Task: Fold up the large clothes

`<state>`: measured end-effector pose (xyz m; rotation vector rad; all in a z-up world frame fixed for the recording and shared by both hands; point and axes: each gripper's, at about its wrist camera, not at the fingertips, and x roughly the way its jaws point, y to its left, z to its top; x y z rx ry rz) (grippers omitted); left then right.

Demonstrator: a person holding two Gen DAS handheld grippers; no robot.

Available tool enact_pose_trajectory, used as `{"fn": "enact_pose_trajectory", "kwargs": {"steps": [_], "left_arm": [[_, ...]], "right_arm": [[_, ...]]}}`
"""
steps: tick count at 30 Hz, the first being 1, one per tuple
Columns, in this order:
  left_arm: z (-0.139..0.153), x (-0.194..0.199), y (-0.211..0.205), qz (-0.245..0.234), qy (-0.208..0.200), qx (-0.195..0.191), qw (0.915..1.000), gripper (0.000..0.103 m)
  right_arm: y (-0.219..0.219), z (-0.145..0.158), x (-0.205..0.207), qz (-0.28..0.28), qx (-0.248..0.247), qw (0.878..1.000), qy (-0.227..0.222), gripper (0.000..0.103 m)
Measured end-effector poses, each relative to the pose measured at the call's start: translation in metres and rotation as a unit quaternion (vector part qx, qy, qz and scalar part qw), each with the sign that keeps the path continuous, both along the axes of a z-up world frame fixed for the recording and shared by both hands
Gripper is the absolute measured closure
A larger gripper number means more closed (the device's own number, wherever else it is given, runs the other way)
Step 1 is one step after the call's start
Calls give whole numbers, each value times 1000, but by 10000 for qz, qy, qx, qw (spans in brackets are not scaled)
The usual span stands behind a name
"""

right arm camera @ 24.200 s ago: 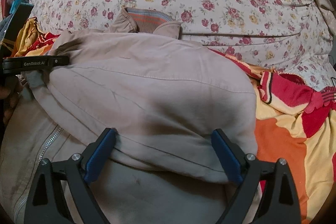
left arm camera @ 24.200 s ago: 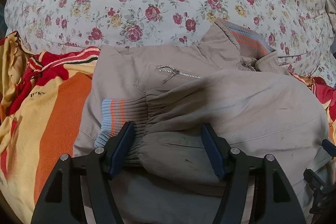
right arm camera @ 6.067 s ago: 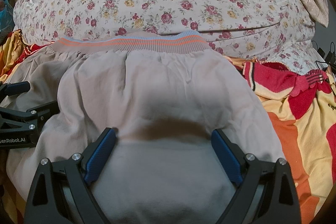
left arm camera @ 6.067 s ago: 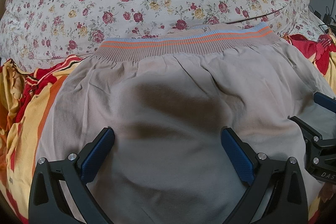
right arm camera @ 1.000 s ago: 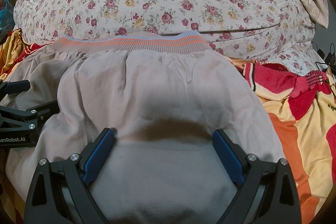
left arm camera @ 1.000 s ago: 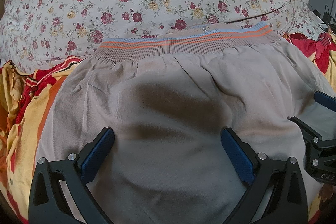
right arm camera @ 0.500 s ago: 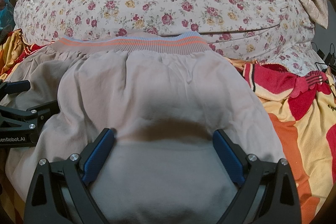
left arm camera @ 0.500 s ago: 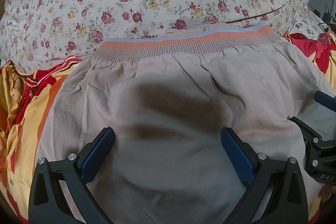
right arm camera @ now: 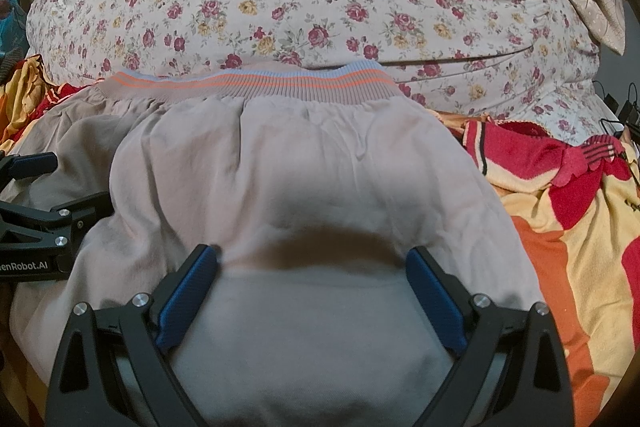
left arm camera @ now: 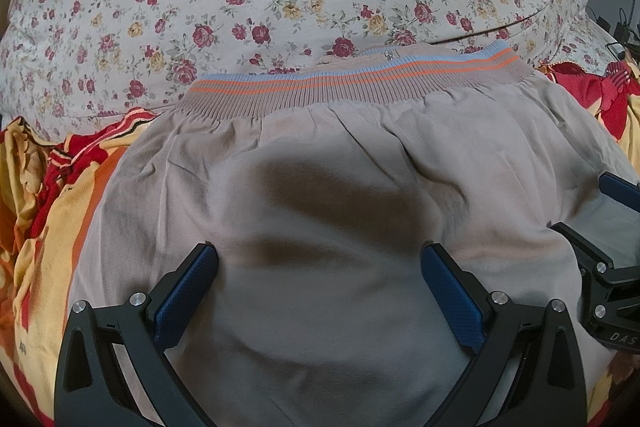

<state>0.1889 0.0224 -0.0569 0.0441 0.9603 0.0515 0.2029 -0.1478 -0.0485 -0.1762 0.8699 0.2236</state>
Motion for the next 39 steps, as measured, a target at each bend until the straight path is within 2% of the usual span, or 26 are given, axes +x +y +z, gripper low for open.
{"fn": "enact_pose_trajectory", "kwargs": {"steps": [39], "left_arm": [[0, -1, -1, -7, -1, 13, 10000, 9]], "right_arm": [[0, -1, 1, 7, 11, 10000, -39, 3]]}}
